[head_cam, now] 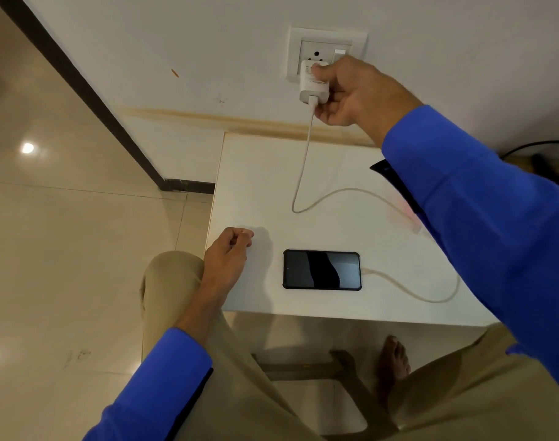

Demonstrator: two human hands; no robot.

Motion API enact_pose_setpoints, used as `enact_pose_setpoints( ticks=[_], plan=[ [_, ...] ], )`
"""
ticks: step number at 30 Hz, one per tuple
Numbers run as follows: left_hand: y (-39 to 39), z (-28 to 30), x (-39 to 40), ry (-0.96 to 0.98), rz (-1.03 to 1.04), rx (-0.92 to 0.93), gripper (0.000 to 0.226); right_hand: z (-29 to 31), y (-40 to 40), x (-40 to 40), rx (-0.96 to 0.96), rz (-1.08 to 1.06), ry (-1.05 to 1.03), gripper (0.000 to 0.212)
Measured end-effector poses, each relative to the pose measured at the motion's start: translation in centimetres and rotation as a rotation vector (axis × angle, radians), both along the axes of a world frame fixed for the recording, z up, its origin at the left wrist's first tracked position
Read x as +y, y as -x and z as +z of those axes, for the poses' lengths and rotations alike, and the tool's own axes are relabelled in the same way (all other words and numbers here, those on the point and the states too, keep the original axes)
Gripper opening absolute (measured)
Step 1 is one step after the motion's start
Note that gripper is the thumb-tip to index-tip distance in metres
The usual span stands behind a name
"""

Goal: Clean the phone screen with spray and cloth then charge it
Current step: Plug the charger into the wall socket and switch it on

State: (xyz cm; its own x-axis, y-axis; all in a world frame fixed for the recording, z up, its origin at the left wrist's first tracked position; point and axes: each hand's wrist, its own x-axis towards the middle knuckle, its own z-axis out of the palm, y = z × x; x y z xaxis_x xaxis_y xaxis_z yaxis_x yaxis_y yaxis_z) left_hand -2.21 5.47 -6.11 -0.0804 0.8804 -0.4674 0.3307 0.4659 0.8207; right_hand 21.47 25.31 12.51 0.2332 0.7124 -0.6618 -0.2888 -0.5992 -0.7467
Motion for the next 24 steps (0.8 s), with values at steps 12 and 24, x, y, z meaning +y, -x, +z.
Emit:
enact_pose_setpoints(
  ticks=[12, 24],
  plan=[
    [0.2, -0.5, -0.1, -0.039, -0.023, 0.025, 0.017, -0.2, 0.5, 0.5, 0.110, -0.118, -0.077, 0.038],
    [-0.1, 0.9, -0.6, -0.082, -0.280, 0.076, 0.048, -0.7, -5.0, -5.1, -0.409, 0.092, -0.148, 0.029]
  ],
)
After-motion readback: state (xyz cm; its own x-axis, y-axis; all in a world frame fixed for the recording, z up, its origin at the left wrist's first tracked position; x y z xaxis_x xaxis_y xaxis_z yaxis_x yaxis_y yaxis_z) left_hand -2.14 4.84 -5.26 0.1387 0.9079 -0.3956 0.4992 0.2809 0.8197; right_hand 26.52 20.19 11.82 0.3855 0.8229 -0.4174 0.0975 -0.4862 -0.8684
